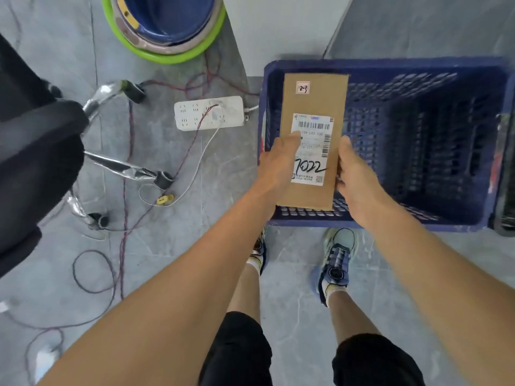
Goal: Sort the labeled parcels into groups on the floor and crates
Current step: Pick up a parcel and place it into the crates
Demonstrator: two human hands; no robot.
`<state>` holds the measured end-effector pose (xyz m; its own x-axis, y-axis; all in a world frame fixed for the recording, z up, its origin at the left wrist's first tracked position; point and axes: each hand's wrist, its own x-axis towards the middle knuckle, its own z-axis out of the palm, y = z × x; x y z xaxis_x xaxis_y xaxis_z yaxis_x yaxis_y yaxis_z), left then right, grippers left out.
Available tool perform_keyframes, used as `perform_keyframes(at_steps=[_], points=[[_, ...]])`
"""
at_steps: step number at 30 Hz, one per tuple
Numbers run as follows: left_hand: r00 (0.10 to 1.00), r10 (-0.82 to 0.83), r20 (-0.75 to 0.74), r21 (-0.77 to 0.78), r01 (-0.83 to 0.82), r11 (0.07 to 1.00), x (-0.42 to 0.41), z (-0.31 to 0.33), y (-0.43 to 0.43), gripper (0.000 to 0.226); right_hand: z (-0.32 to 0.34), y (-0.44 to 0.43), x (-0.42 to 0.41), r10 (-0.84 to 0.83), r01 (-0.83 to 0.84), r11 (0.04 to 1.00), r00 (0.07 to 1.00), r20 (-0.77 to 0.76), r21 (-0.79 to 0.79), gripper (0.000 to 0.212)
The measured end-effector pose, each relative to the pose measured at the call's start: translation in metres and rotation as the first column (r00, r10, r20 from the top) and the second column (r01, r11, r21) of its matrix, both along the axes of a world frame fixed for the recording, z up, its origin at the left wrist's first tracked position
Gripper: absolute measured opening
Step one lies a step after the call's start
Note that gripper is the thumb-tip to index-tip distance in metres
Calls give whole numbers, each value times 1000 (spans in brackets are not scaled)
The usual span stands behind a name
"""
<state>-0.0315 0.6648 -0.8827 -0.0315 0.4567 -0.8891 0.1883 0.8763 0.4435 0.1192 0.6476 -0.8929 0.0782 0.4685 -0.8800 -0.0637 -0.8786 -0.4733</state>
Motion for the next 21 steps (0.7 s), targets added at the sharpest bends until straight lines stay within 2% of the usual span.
perform_keyframes(at_steps=[4, 7, 9, 12, 16, 17, 21], points=[[992, -75, -103, 36, 79, 996, 10, -34, 7, 91, -50, 4, -4, -14, 14, 1000, 1000, -18, -2, 39], [970, -149, -190, 46, 160, 986, 25, -48, 10, 81, -80, 13, -3, -18, 18, 1000, 1000, -6, -4, 42], [965, -127, -231, 61, 145, 988, 32, -63, 10, 77, -98, 17, -3, -10, 10, 1000, 1000, 1, -7, 50], [960, -71, -270, 33, 83, 996, 34, -89, 12, 75, -121, 20, -7, 10, -10, 1000, 1000, -19, -22, 74], [946, -162, -279, -5, 167, 986, 41, -102, 13, 77, -144, 16, -12, 4, -2, 999, 998, -58, 34, 83], [941, -173, -289, 7, 183, 983, 41, -105, 13, 77, -149, 15, -14, -13, 15, 999, 998, -55, 34, 82], [925, -199, -324, 54, 228, 972, 39, -119, 4, 72, -165, 18, -18, -40, 41, 999, 997, -60, 25, 56]])
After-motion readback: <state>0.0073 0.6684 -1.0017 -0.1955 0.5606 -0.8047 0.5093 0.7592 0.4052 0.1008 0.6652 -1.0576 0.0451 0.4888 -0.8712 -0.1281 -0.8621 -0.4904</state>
